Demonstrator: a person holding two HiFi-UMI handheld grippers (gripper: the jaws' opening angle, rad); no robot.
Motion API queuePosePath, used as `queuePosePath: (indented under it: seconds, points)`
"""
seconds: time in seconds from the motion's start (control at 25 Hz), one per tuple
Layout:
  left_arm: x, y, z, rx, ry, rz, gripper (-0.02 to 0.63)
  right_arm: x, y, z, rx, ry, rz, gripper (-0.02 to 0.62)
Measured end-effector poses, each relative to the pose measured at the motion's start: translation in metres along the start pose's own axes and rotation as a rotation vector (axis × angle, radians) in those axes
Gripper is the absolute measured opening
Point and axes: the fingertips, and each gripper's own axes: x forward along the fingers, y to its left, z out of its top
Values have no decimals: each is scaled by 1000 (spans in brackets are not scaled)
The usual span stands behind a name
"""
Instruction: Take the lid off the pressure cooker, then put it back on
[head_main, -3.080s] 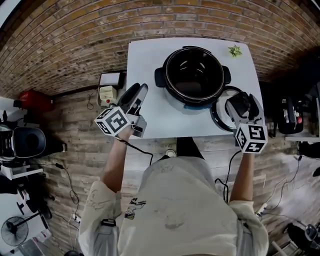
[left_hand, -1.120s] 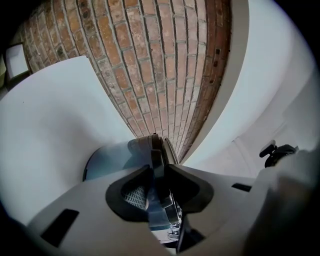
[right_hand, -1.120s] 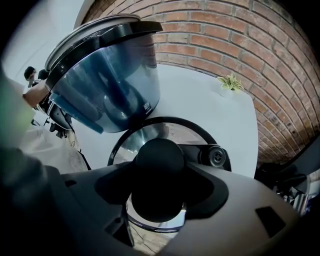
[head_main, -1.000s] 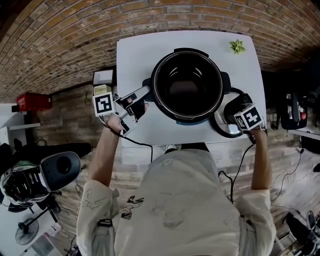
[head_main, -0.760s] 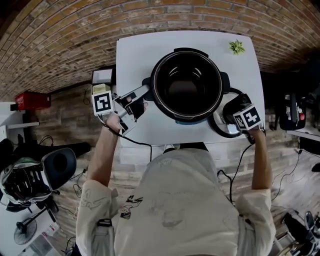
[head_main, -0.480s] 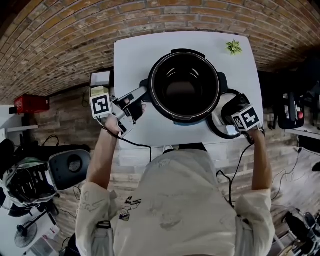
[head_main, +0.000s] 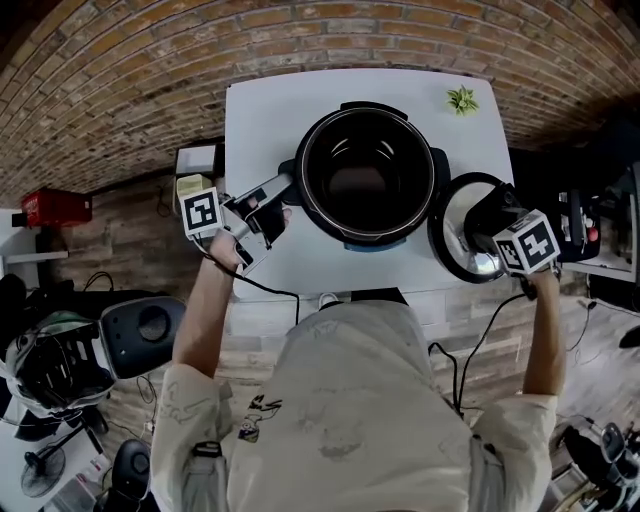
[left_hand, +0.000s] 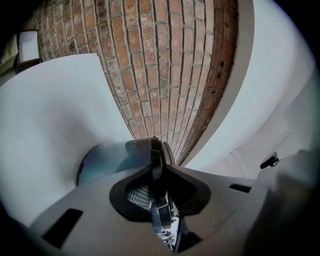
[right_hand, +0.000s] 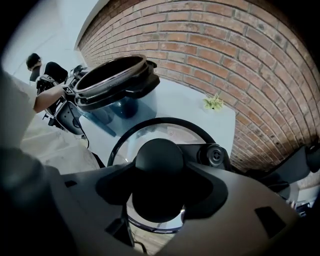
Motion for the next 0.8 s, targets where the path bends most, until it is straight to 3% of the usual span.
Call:
queuePosePath:
  seconds: [0.4, 0.6, 0.8]
  points:
    - [-1, -2, 1, -20, -27, -30, 75, -121, -2, 30, -69, -44, -50, 293]
    - [-2, -4, 2, -23, -35, -40, 75, -160, 17, 62, -105, -114, -14, 293]
    - [0, -4, 2, -35, -46, -57, 74, -165, 45, 107, -201, -156, 36, 293]
